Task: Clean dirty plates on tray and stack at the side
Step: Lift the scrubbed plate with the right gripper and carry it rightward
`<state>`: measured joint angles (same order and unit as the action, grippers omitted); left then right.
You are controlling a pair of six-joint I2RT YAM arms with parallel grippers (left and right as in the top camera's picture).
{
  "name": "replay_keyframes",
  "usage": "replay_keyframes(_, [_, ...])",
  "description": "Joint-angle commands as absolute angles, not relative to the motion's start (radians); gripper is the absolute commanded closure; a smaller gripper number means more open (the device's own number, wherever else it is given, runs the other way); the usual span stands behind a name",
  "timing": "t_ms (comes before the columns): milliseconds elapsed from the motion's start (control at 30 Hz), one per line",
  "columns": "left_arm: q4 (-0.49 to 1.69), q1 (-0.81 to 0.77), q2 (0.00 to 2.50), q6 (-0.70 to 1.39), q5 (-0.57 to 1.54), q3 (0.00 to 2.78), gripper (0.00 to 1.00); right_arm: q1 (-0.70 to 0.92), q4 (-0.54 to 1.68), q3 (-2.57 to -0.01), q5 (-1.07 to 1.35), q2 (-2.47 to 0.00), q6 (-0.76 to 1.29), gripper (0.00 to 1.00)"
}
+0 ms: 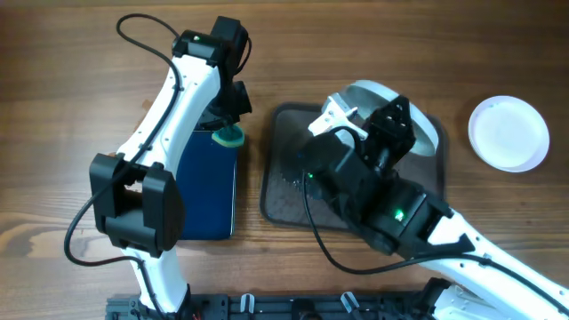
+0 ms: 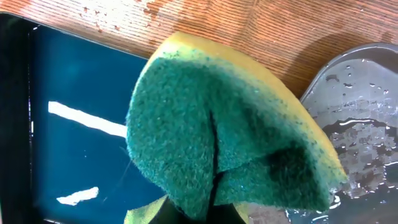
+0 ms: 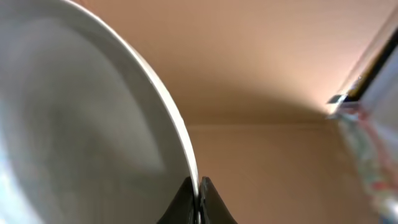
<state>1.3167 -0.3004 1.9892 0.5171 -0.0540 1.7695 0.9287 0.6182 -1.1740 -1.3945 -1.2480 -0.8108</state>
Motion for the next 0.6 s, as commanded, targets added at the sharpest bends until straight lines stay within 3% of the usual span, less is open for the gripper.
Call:
replay_keyframes(0, [1.314,-0.295,1.965,0.501,-0.041,1.792,0.96,0.970,0.570,-1.196,-1.494,-1.253,-0.971,0.96])
replay_keyframes(300, [1.314,-0.295,1.965,0.501,-0.041,1.792,0.96,0.982,0.542,-1.196,-1.483,-1.253,-0.938,0.96])
replay_keyframes(367, [1.314,-0.295,1.965,0.501,-0.041,1.792,0.96,0.950,0.537,-1.187,-1.360,-1.253,-0.875,0.96])
replay_keyframes(400, [1.315,-0.295,1.965,0.501,-0.041,1.792,0.96,0.949,0.525,-1.184,-1.435,-1.259,-0.923,0.96])
replay_keyframes(433, [1.320,-0.295,1.965,0.501,-0.041,1.792,0.96,0.957,0.479,-1.184,-1.522,-1.266,-0.986,0.96])
replay_keyframes(533, [1.316,-0.295,1.965,0.501,-0.041,1.792,0.96,0.971,0.382,-1.184,-1.359,-1.253,-0.866,0.95])
replay_keyframes(567, [1.313,-0.295,1.965,0.501,-0.041,1.792,0.96,0.967,0.360,-1.184,-1.441,-1.266,-0.895,0.96])
